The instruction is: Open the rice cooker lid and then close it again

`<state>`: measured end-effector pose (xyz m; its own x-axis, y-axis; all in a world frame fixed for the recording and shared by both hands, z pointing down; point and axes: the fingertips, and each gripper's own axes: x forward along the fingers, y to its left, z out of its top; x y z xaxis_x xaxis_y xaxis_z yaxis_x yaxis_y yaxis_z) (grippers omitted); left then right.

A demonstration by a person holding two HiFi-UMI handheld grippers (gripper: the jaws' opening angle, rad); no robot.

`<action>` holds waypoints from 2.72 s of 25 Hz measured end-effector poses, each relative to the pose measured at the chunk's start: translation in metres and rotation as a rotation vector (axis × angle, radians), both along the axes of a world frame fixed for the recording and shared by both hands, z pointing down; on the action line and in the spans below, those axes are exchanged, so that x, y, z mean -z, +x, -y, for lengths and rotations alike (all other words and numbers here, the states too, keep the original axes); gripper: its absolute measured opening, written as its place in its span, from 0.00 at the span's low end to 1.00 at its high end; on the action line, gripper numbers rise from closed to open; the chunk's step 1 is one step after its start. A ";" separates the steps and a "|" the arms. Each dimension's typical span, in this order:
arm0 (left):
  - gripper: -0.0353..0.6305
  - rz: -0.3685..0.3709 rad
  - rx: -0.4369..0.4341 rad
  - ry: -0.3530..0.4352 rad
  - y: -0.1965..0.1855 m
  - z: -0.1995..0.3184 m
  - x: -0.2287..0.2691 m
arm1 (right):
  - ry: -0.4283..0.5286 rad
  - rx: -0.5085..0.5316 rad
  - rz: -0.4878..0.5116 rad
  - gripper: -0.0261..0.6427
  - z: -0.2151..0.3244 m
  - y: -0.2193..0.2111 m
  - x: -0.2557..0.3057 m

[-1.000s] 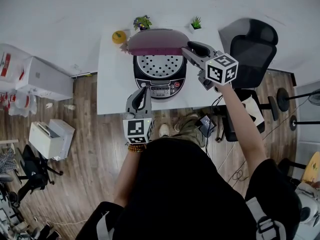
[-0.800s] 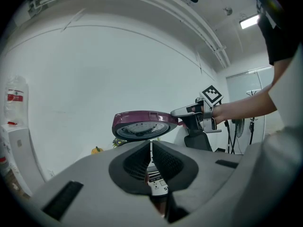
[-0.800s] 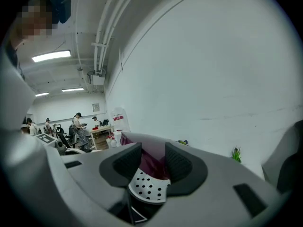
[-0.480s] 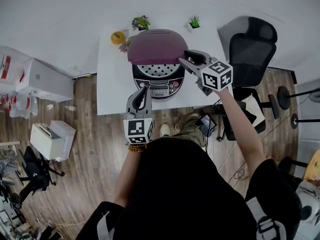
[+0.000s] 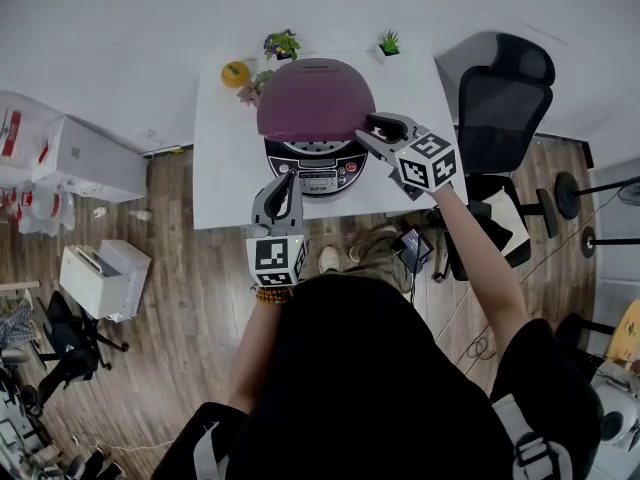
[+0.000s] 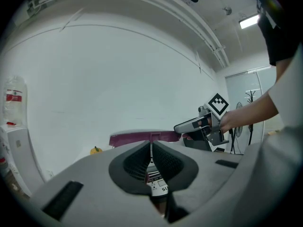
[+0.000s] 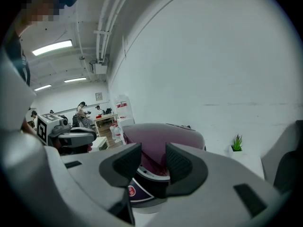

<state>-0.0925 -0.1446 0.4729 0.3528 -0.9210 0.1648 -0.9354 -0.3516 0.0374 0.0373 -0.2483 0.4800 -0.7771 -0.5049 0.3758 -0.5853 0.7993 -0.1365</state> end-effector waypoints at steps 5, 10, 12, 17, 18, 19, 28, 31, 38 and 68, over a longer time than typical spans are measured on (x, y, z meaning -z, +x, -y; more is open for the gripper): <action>0.10 -0.002 0.004 -0.002 -0.001 0.000 0.000 | -0.034 0.012 -0.035 0.28 -0.007 -0.001 -0.016; 0.10 -0.001 0.008 -0.003 -0.002 0.002 -0.001 | -0.091 -0.006 -0.034 0.27 -0.008 0.001 -0.032; 0.10 0.000 0.011 -0.003 -0.002 0.002 -0.001 | -0.128 -0.055 -0.010 0.17 -0.003 0.007 -0.039; 0.10 -0.001 0.018 -0.006 -0.007 0.003 -0.002 | -0.167 -0.086 -0.057 0.11 0.000 0.010 -0.056; 0.10 -0.001 0.019 -0.007 -0.007 0.003 -0.003 | -0.168 -0.081 -0.081 0.11 -0.001 0.009 -0.060; 0.10 -0.001 0.020 -0.008 -0.008 0.004 -0.003 | -0.168 -0.077 -0.104 0.11 -0.002 0.009 -0.065; 0.10 0.000 0.023 -0.017 -0.011 0.006 -0.005 | -0.171 -0.072 -0.179 0.11 -0.004 0.006 -0.074; 0.10 0.001 0.017 -0.018 -0.008 0.007 -0.006 | -0.172 -0.065 -0.208 0.11 -0.005 0.006 -0.075; 0.10 0.002 0.010 -0.025 -0.006 0.012 -0.008 | -0.202 -0.057 -0.243 0.11 -0.004 0.005 -0.076; 0.10 -0.016 -0.046 -0.051 0.022 0.047 -0.022 | -0.273 0.021 -0.577 0.11 -0.004 -0.004 -0.085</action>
<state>-0.0707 -0.1916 0.4952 0.3972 -0.8946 0.2048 -0.9176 -0.3913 0.0708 0.0329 -0.2444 0.5654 -0.4203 -0.3187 0.8496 -0.6096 0.7927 -0.0043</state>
